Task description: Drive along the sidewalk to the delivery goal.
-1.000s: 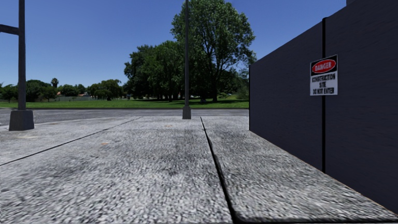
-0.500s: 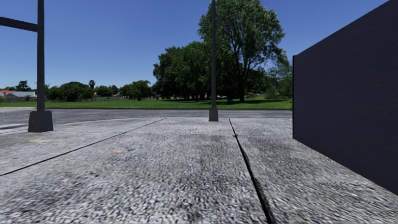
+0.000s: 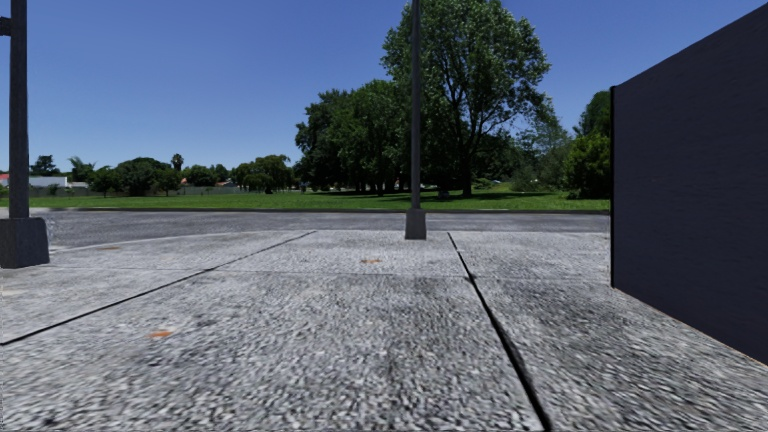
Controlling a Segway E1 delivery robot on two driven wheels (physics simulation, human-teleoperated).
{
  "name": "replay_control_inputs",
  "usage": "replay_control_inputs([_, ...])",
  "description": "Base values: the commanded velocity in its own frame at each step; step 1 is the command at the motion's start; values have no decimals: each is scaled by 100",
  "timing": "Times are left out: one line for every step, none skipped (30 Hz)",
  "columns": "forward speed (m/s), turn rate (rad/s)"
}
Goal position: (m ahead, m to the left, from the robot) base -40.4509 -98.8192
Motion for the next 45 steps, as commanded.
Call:
replay_control_inputs([162,0])
replay_control_inputs([162,0])
replay_control_inputs([162,0])
replay_control_inputs([162,0])
replay_control_inputs([162,0])
replay_control_inputs([162,0])
replay_control_inputs([162,0])
replay_control_inputs([162,-39])
replay_control_inputs([162,-39])
replay_control_inputs([162,-91])
replay_control_inputs([162,-102])
replay_control_inputs([162,-96])
replay_control_inputs([162,-16])
replay_control_inputs([162,-16])
replay_control_inputs([162,-4])
replay_control_inputs([162,0])
replay_control_inputs([162,0])
replay_control_inputs([162,0])
replay_control_inputs([162,0])
replay_control_inputs([162,0])
replay_control_inputs([162,0])
replay_control_inputs([162,0])
replay_control_inputs([162,0])
replay_control_inputs([162,0])
replay_control_inputs([162,0])
replay_control_inputs([162,0])
replay_control_inputs([162,0])
replay_control_inputs([162,0])
replay_control_inputs([162,0])
replay_control_inputs([162,0])
replay_control_inputs([161,0])
replay_control_inputs([161,0])
replay_control_inputs([161,0])
replay_control_inputs([161,0])
replay_control_inputs([161,0])
replay_control_inputs([161,0])
replay_control_inputs([161,-3])
replay_control_inputs([161,-20])
replay_control_inputs([161,-20])
replay_control_inputs([161,-42])
replay_control_inputs([161,-57])
replay_control_inputs([161,-72])
replay_control_inputs([161,-72])
replay_control_inputs([161,-90])
replay_control_inputs([161,-103])
